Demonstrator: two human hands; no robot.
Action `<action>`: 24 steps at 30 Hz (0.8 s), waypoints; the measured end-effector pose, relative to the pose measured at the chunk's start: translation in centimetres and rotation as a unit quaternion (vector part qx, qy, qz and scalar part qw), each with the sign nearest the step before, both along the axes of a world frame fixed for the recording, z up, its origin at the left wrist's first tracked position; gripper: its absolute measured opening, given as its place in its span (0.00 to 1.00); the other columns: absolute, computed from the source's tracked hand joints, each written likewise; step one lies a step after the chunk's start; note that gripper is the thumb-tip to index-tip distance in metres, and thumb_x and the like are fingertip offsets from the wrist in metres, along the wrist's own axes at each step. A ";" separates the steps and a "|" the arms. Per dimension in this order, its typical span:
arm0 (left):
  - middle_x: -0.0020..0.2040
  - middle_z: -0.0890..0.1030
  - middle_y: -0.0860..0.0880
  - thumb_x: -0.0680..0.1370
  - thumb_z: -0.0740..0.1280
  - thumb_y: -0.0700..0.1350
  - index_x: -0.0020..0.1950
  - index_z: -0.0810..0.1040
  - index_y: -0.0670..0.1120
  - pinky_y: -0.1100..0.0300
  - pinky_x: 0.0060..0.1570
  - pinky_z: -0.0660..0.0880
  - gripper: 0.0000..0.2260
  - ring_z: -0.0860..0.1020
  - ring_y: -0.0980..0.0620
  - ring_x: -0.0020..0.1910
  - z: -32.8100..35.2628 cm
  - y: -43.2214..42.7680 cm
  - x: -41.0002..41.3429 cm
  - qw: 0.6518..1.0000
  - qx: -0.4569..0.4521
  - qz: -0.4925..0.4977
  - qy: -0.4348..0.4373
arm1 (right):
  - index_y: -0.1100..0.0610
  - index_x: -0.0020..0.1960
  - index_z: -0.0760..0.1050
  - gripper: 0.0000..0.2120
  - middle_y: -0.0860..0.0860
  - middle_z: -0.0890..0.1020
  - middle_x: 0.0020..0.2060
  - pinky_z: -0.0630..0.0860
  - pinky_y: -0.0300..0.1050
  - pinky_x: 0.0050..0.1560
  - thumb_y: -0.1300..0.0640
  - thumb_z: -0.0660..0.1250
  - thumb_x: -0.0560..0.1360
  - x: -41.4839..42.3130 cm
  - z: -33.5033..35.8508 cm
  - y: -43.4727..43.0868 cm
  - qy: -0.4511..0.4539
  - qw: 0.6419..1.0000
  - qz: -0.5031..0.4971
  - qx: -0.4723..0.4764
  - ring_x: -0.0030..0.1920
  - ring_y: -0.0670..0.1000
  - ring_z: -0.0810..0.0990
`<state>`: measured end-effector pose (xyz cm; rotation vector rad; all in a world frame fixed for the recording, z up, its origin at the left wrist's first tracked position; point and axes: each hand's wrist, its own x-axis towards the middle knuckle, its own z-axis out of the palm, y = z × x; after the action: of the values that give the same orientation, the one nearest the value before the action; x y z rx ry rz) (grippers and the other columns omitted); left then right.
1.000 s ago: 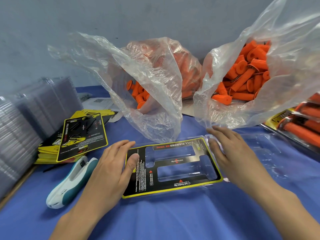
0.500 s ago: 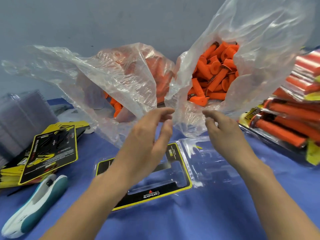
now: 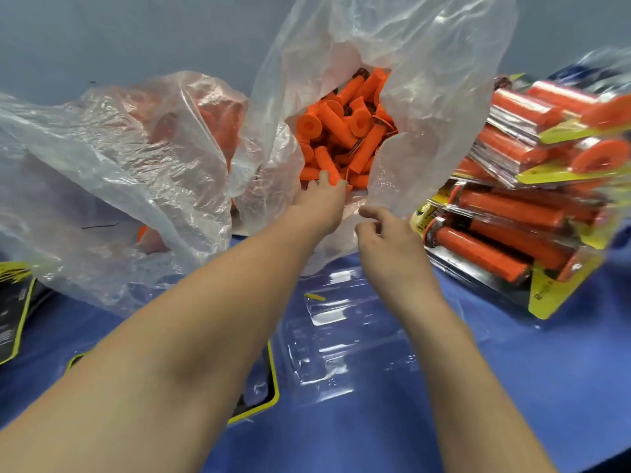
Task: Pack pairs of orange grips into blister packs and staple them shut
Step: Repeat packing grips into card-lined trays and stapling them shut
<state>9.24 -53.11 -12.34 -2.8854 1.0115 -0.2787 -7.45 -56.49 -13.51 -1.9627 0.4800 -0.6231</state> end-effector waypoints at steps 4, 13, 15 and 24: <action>0.66 0.69 0.37 0.81 0.58 0.38 0.72 0.63 0.42 0.43 0.59 0.70 0.19 0.71 0.34 0.64 -0.7 -0.9 2.0 0.999 -0.007 0.013 -0.028 | 0.48 0.69 0.72 0.19 0.53 0.82 0.55 0.75 0.49 0.49 0.53 0.54 0.80 -0.1 0.0 -0.5 -0.007 1.000 0.012 0.000 0.51 0.56 0.79; 0.43 0.77 0.52 0.77 0.61 0.49 0.58 0.72 0.47 0.69 0.35 0.68 0.11 0.76 0.56 0.38 4.8 4.1 -3.1 0.878 -0.477 -0.032 -0.021 | 0.52 0.61 0.77 0.14 0.47 0.78 0.45 0.68 0.44 0.45 0.54 0.57 0.81 0.1 0.3 0.1 -0.034 0.998 0.016 0.044 0.47 0.51 0.77; 0.41 0.80 0.52 0.75 0.62 0.49 0.52 0.73 0.49 0.68 0.41 0.76 0.08 0.81 0.55 0.37 4.9 7.3 -6.0 0.784 -0.609 -0.029 0.116 | 0.60 0.50 0.78 0.13 0.51 0.79 0.39 0.71 0.51 0.43 0.52 0.60 0.81 0.1 0.8 1.0 -0.067 0.992 0.039 0.095 0.45 0.57 0.76; 0.52 0.82 0.58 0.78 0.67 0.51 0.55 0.77 0.56 0.66 0.48 0.77 0.07 0.81 0.60 0.52 0.2 23.0 -16.9 0.804 -0.562 -0.008 0.197 | 0.43 0.57 0.77 0.09 0.42 0.84 0.50 0.76 0.37 0.54 0.51 0.68 0.77 -1.4 1.4 9.5 -0.187 0.937 0.266 0.125 0.53 0.43 0.81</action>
<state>-7.62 -30.12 -12.14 -4.1543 1.1996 -0.3844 -8.84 -47.03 -12.11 -1.5825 -0.2021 -0.5332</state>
